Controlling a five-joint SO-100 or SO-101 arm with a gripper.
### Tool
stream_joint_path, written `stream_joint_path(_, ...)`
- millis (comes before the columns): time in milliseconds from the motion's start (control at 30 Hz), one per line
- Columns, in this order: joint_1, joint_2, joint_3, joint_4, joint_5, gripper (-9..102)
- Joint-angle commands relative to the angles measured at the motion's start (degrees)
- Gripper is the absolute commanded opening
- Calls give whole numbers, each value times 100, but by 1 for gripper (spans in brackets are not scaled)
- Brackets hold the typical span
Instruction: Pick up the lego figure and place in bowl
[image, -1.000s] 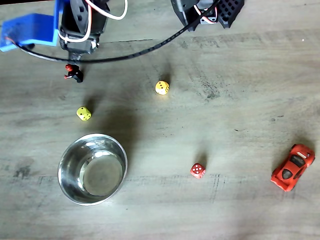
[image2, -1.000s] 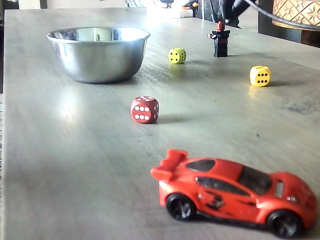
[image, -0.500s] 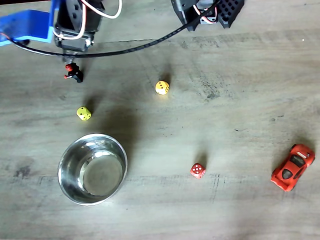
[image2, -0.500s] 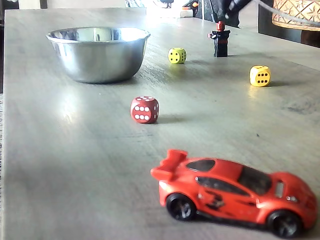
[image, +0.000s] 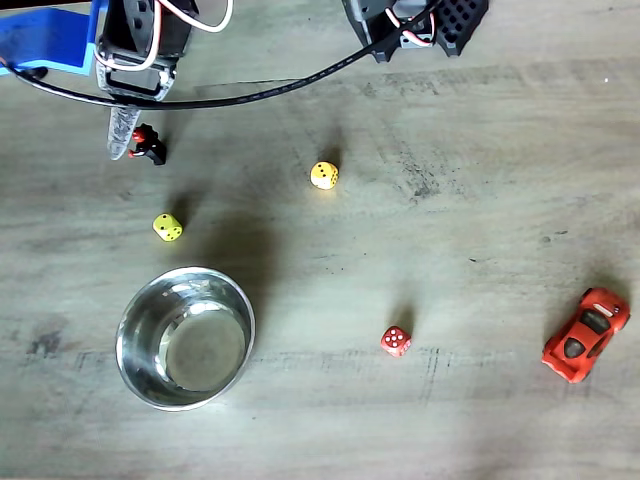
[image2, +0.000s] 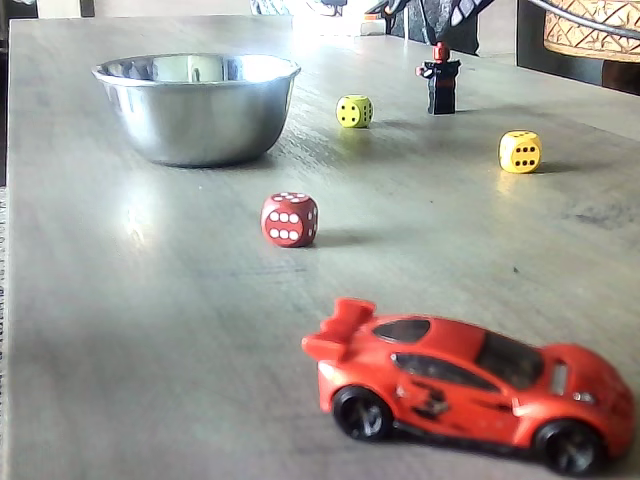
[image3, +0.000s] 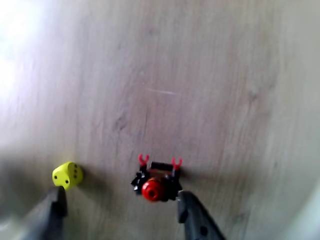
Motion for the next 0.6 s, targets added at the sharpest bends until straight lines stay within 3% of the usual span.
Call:
stream_joint_path(0,44,18,-369,-105,35,26)
stream_joint_path(567,141,-554,-413,-123,-53,26)
